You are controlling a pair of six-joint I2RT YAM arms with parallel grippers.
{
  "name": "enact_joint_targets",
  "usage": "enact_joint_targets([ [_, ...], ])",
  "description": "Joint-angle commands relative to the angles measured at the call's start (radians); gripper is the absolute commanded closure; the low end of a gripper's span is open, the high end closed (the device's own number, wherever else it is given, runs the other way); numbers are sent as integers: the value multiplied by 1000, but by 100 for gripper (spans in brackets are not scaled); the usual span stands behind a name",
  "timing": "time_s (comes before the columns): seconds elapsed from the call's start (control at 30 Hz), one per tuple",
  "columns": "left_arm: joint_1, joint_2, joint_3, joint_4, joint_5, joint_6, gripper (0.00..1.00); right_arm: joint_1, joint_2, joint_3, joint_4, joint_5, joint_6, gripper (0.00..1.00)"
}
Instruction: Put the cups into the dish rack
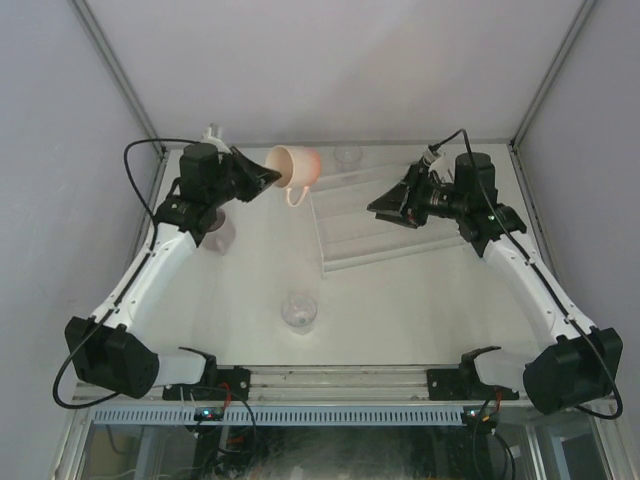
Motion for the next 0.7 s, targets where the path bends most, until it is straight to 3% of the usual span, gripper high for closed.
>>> enact_joint_targets([
  [0.0, -52, -17, -69, 395, 160, -324, 100, 26, -66, -107, 380, -156, 243, 51],
  [0.33, -207, 69, -137, 726, 168, -730, 100, 101, -119, -213, 604, -91, 293, 43],
  [0.67, -328, 92, -202, 845, 139, -872, 100, 100, -66, -232, 781, -58, 393, 40],
])
